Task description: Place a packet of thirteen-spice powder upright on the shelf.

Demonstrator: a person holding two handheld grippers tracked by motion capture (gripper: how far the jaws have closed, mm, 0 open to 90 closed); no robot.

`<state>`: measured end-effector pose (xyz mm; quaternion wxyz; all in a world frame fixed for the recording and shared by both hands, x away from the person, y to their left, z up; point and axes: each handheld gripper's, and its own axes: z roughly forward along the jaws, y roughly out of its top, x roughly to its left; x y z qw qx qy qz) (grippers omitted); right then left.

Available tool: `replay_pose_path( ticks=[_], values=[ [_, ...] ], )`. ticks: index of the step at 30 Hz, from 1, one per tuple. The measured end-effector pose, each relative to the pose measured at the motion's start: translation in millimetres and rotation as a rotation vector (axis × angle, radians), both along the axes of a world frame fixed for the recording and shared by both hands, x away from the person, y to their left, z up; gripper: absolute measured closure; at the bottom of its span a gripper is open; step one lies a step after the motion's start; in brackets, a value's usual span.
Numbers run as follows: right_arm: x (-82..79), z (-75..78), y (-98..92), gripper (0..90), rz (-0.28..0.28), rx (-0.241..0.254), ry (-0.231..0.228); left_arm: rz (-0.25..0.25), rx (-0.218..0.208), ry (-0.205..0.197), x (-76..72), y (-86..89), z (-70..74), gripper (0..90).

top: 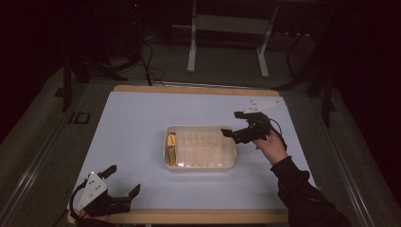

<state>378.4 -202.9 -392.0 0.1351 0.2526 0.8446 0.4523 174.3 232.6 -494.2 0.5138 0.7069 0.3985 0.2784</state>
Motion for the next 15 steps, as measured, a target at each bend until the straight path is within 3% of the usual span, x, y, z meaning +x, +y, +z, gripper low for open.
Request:
replay_pose_path(
  ticks=[3, 10, 15],
  values=[
    [-5.8, -2.0, -9.2, 13.5, -0.028, -0.002, -0.020, 0.000, 0.001, -0.002, -0.2, 0.0, 0.4, 0.0],
    [-19.6, -6.1, -30.3, 13.5, -0.132, 0.051, -0.035, 0.001, 0.002, -0.003, -0.1, -1.2, 0.4, 0.0],
    [-30.2, -13.5, -39.2, 13.5, -0.191, 0.042, -0.047, -0.001, 0.005, -0.002, -0.1, -1.4, 0.5, 0.0]
  ],
)
